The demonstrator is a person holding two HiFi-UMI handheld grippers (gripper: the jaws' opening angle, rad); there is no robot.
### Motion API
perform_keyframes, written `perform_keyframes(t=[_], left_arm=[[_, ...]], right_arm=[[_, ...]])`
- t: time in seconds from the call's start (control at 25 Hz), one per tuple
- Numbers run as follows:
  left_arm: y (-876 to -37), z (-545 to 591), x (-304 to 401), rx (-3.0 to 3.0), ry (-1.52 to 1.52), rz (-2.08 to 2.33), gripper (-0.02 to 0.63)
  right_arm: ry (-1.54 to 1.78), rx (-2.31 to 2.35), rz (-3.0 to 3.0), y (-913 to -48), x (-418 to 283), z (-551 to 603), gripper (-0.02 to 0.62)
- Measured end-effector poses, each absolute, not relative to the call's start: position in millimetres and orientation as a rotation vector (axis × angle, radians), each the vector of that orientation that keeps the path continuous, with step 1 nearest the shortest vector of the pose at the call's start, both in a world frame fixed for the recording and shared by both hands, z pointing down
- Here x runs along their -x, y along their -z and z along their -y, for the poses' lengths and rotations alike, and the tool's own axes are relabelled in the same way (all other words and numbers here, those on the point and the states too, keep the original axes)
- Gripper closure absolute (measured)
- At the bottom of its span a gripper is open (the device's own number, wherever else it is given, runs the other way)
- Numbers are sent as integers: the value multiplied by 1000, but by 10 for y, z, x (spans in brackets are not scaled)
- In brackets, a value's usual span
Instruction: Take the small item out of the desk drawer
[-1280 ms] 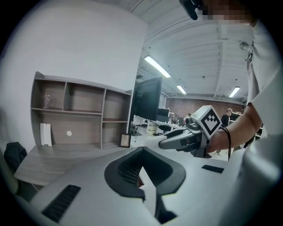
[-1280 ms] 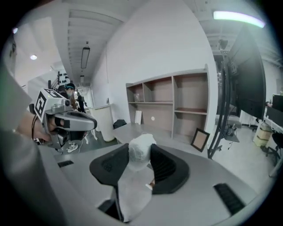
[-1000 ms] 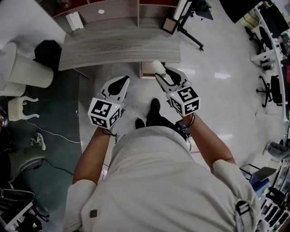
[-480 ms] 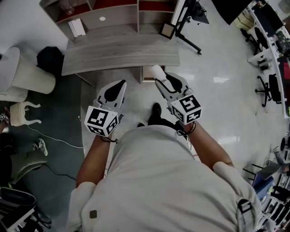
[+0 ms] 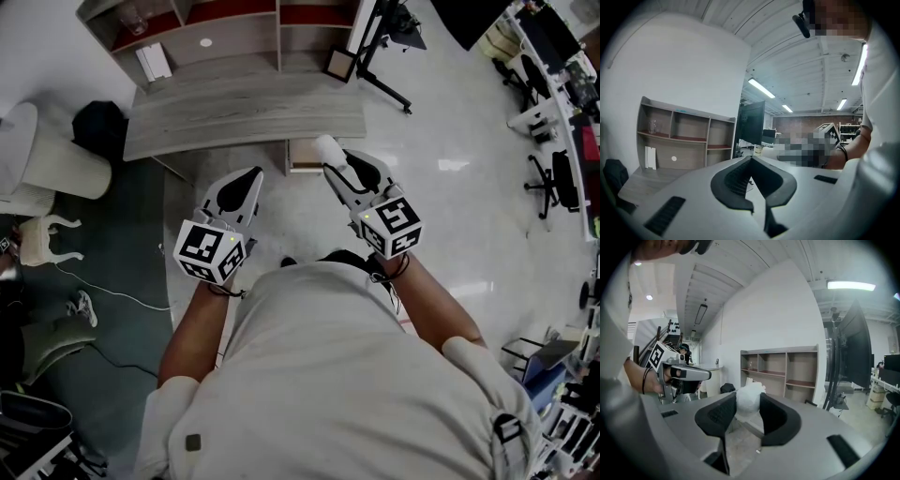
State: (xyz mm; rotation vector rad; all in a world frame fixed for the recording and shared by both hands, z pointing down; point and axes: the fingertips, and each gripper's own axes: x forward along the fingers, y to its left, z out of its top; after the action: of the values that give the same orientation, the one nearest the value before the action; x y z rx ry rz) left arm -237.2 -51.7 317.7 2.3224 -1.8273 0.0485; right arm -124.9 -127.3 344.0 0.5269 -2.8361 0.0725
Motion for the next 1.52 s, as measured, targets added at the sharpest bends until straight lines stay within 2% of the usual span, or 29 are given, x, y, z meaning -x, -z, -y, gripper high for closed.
perform_keyframes(t=[0.32, 1.08, 1.52], left_arm=[[-3122, 746, 2045, -2301, -47, 1852, 591], [-3075, 906, 569, -2137, -79, 2016, 591], [-3152, 382, 238, -2089, -113, 2055, 591]], right_arm=[[-93, -511, 2857, -3405, 888, 1490, 431], [-127, -322, 2890, -3453, -550, 1808, 432], [-127, -257, 2889, -3569, -790, 1456, 431]])
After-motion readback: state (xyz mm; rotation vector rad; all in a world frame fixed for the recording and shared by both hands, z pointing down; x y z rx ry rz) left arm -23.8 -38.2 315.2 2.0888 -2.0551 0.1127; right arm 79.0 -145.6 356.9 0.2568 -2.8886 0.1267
